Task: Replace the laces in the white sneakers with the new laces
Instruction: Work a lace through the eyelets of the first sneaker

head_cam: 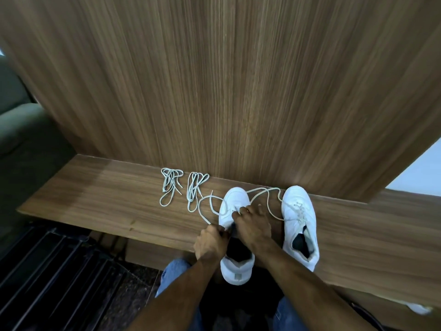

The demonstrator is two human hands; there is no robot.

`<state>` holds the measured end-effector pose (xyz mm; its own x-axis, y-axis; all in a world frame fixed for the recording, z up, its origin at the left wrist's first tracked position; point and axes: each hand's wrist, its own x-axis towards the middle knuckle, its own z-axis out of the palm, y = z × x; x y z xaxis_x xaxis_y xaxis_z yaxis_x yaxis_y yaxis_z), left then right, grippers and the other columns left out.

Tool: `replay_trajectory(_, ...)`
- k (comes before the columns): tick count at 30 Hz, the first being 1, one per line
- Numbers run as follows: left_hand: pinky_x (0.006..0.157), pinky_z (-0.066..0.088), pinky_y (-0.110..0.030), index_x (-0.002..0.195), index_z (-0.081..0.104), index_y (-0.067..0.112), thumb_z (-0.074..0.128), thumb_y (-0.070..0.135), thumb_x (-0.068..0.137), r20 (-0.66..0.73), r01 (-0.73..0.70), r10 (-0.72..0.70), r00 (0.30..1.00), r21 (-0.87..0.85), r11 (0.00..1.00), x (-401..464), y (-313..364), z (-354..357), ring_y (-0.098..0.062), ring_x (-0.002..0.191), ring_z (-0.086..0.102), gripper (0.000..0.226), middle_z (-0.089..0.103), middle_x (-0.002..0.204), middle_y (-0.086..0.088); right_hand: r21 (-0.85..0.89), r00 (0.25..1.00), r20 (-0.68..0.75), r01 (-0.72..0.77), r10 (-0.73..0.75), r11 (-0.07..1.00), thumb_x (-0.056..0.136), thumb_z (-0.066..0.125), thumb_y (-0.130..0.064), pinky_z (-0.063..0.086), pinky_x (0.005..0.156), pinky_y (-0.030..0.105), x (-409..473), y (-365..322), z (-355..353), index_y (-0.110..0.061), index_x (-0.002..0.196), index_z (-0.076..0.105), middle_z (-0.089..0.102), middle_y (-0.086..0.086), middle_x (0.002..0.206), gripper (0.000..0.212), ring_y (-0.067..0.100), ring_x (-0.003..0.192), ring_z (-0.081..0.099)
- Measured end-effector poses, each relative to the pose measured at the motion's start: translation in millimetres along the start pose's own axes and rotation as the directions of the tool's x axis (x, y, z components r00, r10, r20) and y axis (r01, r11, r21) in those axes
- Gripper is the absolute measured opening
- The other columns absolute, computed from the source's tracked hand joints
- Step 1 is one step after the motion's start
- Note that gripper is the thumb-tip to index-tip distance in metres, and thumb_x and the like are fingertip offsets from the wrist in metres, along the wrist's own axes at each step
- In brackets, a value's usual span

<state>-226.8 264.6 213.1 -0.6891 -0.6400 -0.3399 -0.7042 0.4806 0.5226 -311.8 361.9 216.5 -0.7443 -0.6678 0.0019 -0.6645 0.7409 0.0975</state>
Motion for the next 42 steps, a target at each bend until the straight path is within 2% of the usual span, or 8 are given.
replay_trajectory(5,0.088,0.049,-0.037,0.106,0.068,0.024,0.055,0.059,0.081,0.002,0.006,-0.006,1.000,-0.031,1.000,0.7,-1.4,-0.1,-0.034,0.110,0.059,0.045,0.067,0.113,-0.010,0.336,0.970,-0.089,-0.186,0.228,0.923,0.083,0.053,-0.024,0.045,0.093,0.044,7.3,17.7,-23.0,-0.019,0.089,0.066,0.067,0.004,0.093,0.015,0.030,0.092,0.062)
replay_trajectory(11,0.092,0.045,-0.037,0.110,0.066,0.017,0.056,0.054,0.086,-0.014,0.013,-0.014,1.000,-0.043,0.999,-2.4,1.7,-1.3,-0.035,0.115,0.057,0.045,0.064,0.119,-0.014,0.801,0.681,-0.007,-0.435,0.732,0.411,0.087,0.055,-0.023,0.044,0.070,0.032,14.0,75.9,-52.5,-0.019,0.085,0.064,0.068,0.004,0.085,0.010,0.029,0.085,0.062)
replay_trajectory(14,0.092,0.045,-0.036,0.111,0.066,0.019,0.055,0.051,0.086,0.000,0.024,-0.024,1.000,-0.046,0.999,-1.9,1.6,-0.9,-0.035,0.115,0.057,0.042,0.063,0.120,-0.013,0.764,0.735,0.020,-0.449,0.678,0.464,0.084,0.056,-0.026,0.052,0.080,0.039,16.6,95.0,-52.8,-0.023,0.084,0.065,0.070,0.004,0.090,0.010,0.031,0.092,0.064)
replay_trajectory(18,0.091,0.047,-0.035,0.109,0.068,0.025,0.056,0.054,0.083,0.000,0.018,-0.018,1.000,-0.034,0.999,-0.7,2.2,-0.1,-0.033,0.113,0.059,0.041,0.066,0.117,-0.010,0.503,0.902,0.014,-0.379,0.431,0.776,0.082,0.059,-0.042,0.050,0.086,0.038,0.2,69.5,-32.8,-0.021,0.107,0.065,0.059,0.005,0.115,0.033,0.029,0.111,0.056)
replay_trajectory(24,0.088,0.048,-0.034,0.106,0.069,0.030,0.057,0.057,0.078,0.017,0.028,-0.028,0.999,-0.039,0.999,1.0,0.8,-2.5,-0.031,0.109,0.061,0.041,0.068,0.112,-0.006,0.376,0.969,0.123,-0.246,0.215,0.893,0.088,0.051,-0.046,0.048,0.076,0.035,-29.5,3.1,-1.4,-0.021,0.109,0.059,0.068,0.006,0.108,0.034,0.031,0.101,0.063)
replay_trajectory(33,0.071,0.056,-0.057,0.062,0.072,0.026,0.070,0.042,0.053,0.147,0.165,-0.104,0.984,-0.503,0.849,44.3,-25.4,22.7,-0.021,0.053,0.060,0.019,0.066,0.056,-0.008,0.732,0.811,0.326,-0.542,0.486,0.412,0.081,0.060,-0.018,0.050,0.081,0.035,-28.3,25.9,17.0,-0.020,0.102,0.073,0.072,0.005,0.103,0.024,0.028,0.100,0.065)
replay_trajectory(38,0.086,0.047,-0.038,0.123,0.055,0.035,0.053,0.017,0.082,-0.043,-0.203,0.204,0.978,0.015,0.979,15.6,13.8,5.0,-0.030,0.108,0.058,0.045,0.056,0.121,-0.002,0.723,0.824,0.308,-0.527,0.475,0.446,0.083,0.057,-0.018,0.047,0.077,0.034,-28.9,25.9,18.8,-0.018,0.097,0.072,0.071,0.008,0.101,0.020,0.029,0.100,0.064)
replay_trajectory(42,0.097,0.036,-0.037,0.131,0.043,0.035,0.044,0.022,0.090,0.007,-0.476,0.533,0.846,0.459,0.750,23.0,26.2,17.0,-0.021,0.124,0.040,0.044,0.041,0.133,0.004,0.685,0.841,0.274,-0.511,0.466,0.520,0.086,0.054,-0.025,0.046,0.076,0.033,-30.1,23.9,13.6,-0.016,0.095,0.070,0.071,0.009,0.100,0.020,0.031,0.100,0.063)
